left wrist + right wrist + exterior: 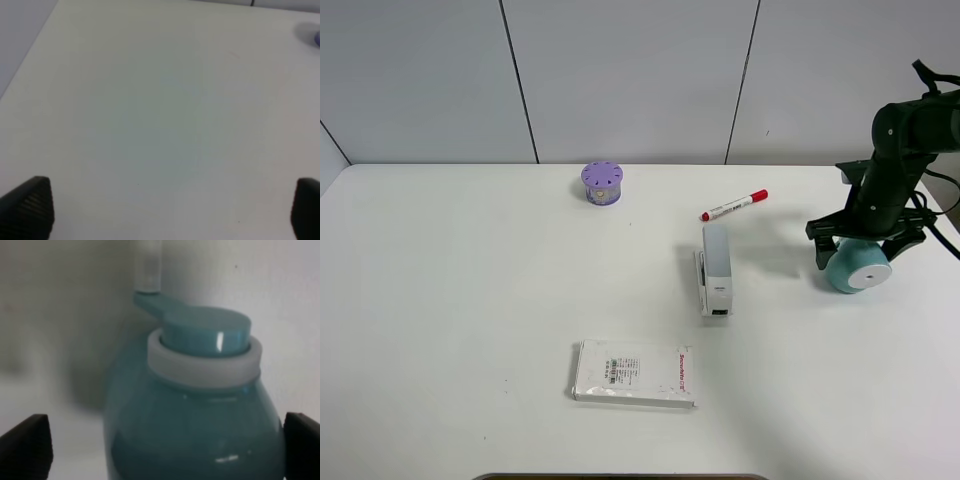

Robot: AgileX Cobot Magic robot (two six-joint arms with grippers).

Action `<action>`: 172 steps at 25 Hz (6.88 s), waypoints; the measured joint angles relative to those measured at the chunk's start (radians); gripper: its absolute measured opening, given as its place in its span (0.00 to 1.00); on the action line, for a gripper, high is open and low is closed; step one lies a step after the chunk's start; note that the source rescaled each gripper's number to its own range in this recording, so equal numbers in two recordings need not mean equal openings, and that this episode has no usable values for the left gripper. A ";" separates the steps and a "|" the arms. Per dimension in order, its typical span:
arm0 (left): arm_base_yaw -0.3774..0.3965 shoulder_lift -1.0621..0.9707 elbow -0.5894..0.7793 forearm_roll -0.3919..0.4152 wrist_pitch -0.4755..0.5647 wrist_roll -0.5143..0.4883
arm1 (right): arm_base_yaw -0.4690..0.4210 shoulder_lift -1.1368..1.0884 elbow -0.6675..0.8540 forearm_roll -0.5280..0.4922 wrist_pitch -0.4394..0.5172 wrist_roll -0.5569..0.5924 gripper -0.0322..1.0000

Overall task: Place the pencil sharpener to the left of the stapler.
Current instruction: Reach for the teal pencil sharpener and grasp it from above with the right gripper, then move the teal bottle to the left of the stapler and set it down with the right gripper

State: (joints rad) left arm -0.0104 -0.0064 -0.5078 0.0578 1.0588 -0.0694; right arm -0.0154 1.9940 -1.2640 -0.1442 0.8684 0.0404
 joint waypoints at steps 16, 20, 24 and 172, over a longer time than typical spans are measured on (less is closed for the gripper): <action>0.000 0.000 0.000 0.000 0.000 0.000 | -0.078 0.000 0.000 0.097 -0.027 -0.040 1.00; 0.000 0.000 0.000 0.000 0.000 0.000 | -0.078 0.000 0.000 0.122 -0.039 -0.061 1.00; 0.000 0.000 0.000 0.000 0.000 0.000 | -0.078 0.000 0.000 0.124 -0.045 -0.062 1.00; 0.000 0.000 0.000 0.000 0.000 0.000 | 0.635 0.203 -0.417 0.351 0.186 -0.103 0.03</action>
State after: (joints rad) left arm -0.0104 -0.0064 -0.5078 0.0578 1.0588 -0.0694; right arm 0.6197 2.1971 -1.6810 0.2071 1.0542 -0.0624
